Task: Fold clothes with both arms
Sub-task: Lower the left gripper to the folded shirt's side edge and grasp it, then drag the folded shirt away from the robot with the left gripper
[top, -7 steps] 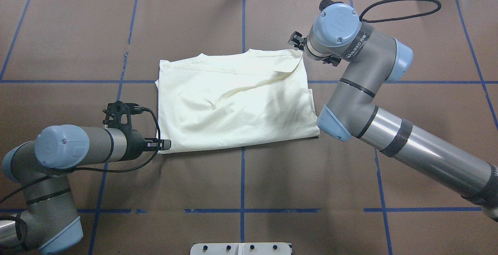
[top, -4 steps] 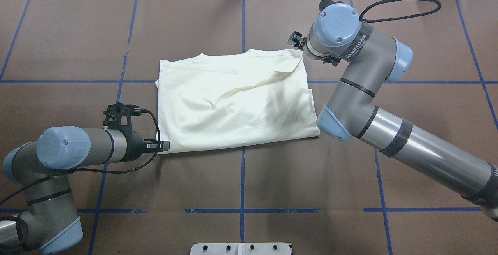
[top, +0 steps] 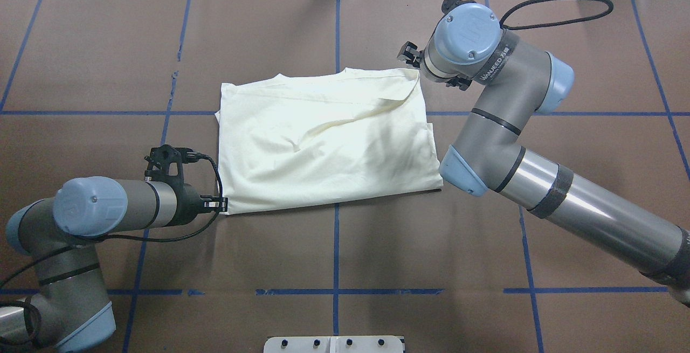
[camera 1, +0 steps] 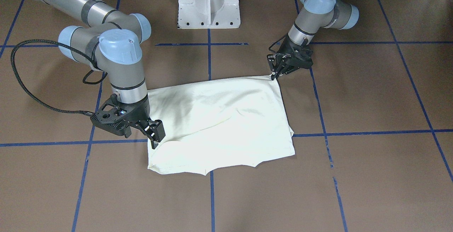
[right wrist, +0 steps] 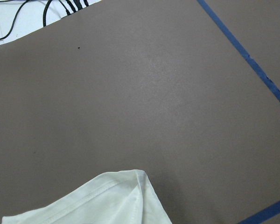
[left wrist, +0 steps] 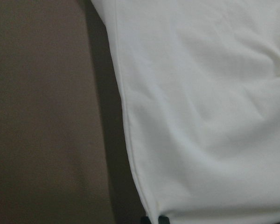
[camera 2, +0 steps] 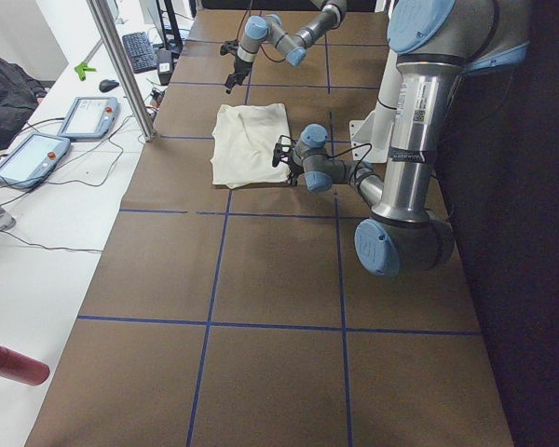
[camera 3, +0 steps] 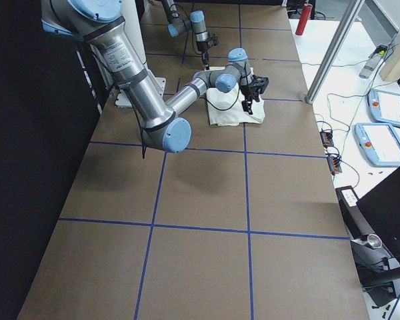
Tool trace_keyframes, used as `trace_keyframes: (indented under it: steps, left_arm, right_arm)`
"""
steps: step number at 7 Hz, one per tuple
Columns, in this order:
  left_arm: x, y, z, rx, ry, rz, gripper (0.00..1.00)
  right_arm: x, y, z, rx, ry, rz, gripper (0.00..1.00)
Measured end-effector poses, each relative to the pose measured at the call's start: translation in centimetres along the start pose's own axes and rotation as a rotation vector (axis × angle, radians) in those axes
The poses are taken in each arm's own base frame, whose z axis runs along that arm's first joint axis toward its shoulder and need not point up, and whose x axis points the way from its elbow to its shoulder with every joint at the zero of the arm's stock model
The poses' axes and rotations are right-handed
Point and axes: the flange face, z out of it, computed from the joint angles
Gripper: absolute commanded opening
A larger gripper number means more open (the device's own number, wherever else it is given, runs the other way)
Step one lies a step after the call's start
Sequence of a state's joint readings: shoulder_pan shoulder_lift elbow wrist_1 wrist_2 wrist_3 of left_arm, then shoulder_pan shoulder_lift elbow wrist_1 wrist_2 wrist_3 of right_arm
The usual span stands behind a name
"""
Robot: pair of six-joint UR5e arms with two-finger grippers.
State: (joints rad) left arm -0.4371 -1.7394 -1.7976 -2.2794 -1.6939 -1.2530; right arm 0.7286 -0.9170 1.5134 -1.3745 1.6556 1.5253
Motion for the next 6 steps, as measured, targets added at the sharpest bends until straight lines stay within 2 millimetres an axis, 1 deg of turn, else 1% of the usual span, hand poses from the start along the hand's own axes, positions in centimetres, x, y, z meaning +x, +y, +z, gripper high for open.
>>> trace_keyframes:
  steps: [2, 3, 4, 5, 6]
  left_arm:
    - [-0.5, -0.5, -0.7, 0.008, -0.002, 0.018, 0.00]
    - [-1.9, -2.5, -1.5, 0.041, -0.024, 0.065, 0.00]
    - [-4.7, -6.6, -2.5, 0.101, -0.073, 0.123, 0.00]
    - [-7.8, -11.2, -3.3, 0.160, -0.132, 0.155, 0.00]
    - [-9.9, -16.0, -3.0, 0.207, -0.186, 0.167, 0.00]
  right_arm:
    - [0.0, 0.0, 0.0, -0.001, -0.001, -0.001, 1.00]
    - [-0.1, 0.0, -0.1, -0.001, -0.002, -0.001, 1.00]
    - [-0.2, 0.0, -0.3, -0.001, -0.007, 0.001, 1.00]
    - [-0.4, 0.0, -0.6, -0.002, -0.013, 0.005, 1.00]
    - [-0.6, 0.1, -0.8, -0.002, -0.019, 0.007, 1.00]
